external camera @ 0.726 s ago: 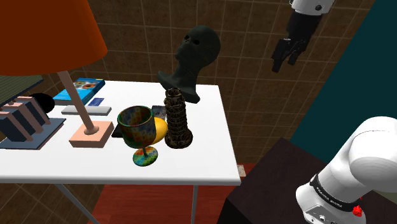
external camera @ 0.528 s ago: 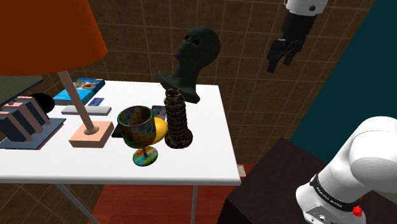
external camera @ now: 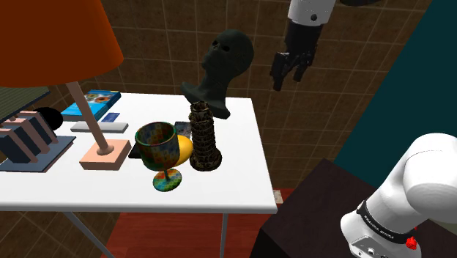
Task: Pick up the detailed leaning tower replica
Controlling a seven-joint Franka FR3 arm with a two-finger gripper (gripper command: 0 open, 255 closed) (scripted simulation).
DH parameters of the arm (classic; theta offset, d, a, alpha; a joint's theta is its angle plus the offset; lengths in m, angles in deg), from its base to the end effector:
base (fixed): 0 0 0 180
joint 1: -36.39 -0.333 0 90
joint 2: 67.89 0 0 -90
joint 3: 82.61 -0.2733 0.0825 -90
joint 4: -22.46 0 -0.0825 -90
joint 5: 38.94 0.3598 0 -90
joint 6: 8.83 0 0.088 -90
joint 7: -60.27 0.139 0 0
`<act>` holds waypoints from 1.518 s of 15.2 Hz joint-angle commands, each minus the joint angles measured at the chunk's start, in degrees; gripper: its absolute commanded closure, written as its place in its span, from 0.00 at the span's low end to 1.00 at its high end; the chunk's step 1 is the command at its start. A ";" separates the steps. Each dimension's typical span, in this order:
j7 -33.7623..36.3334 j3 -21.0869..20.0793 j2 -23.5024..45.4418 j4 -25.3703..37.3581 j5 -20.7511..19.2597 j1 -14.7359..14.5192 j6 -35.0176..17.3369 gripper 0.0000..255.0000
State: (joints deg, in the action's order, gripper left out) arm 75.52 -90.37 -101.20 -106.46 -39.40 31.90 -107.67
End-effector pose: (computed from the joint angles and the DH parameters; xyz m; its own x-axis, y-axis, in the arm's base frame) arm 0.3721 0.0852 0.5178 0.9950 -0.0688 0.0717 -0.0736 -0.9951 0.0656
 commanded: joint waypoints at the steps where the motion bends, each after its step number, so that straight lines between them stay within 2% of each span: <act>1: 1.73 -1.78 2.81 1.45 0.60 -0.65 -1.37 0.00; 10: 9.73 -9.45 18.29 12.66 0.19 -2.83 -5.42 0.00; 18: 17.37 -15.05 33.87 26.73 -4.52 -5.62 -5.83 0.00; 23: 17.72 -14.97 34.10 23.14 -4.71 -5.68 -9.62 0.00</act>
State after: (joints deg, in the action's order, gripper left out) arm 93.12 -105.33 -67.24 -82.75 -44.03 26.24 -116.57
